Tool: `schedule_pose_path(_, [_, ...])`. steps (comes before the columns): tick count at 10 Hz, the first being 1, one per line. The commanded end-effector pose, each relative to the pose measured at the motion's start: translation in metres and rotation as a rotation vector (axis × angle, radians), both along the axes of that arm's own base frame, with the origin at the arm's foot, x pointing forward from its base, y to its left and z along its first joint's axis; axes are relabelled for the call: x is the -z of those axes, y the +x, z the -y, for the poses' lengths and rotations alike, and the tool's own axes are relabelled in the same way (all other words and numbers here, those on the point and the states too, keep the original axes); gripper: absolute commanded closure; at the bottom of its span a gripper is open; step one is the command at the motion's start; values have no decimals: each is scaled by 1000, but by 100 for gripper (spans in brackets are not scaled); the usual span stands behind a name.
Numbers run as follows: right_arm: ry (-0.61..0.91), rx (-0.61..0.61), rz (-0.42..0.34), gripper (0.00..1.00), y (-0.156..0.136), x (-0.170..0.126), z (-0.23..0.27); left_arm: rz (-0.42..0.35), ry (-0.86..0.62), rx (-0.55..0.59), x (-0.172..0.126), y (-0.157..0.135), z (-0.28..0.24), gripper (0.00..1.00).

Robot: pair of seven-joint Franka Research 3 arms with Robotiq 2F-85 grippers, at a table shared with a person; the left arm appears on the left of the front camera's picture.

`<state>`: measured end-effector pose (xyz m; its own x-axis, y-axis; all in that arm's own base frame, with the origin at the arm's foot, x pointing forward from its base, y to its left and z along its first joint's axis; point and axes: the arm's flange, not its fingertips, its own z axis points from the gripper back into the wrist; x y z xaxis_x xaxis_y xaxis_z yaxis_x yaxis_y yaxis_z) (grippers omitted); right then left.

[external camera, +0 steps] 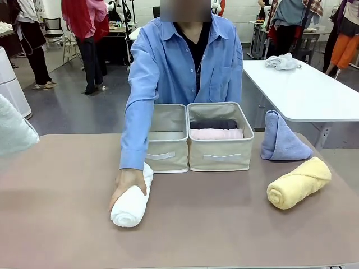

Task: Sort the towels based on their folding style.
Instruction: Pick up one triangle-folded towel and place it in the left Fabric basket.

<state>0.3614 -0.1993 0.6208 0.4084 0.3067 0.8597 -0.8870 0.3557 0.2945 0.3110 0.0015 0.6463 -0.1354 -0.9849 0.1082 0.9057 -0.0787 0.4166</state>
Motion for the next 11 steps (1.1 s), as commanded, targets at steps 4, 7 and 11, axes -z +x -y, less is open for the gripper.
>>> schedule_pose_path(4, [-3, -7, -2, 0, -1, 0, -1, 9, 6, -24, 0, 9, 1, 82])
schedule_pose_path(7, [-3, -7, -2, 0, -1, 0, -1, 1, 9, -33, -2, 15, 7, 82])
schedule_pose_path(11, [-3, -7, -2, 0, -1, 0, -1, -64, -64, 35, -29, 72, 109, 82])
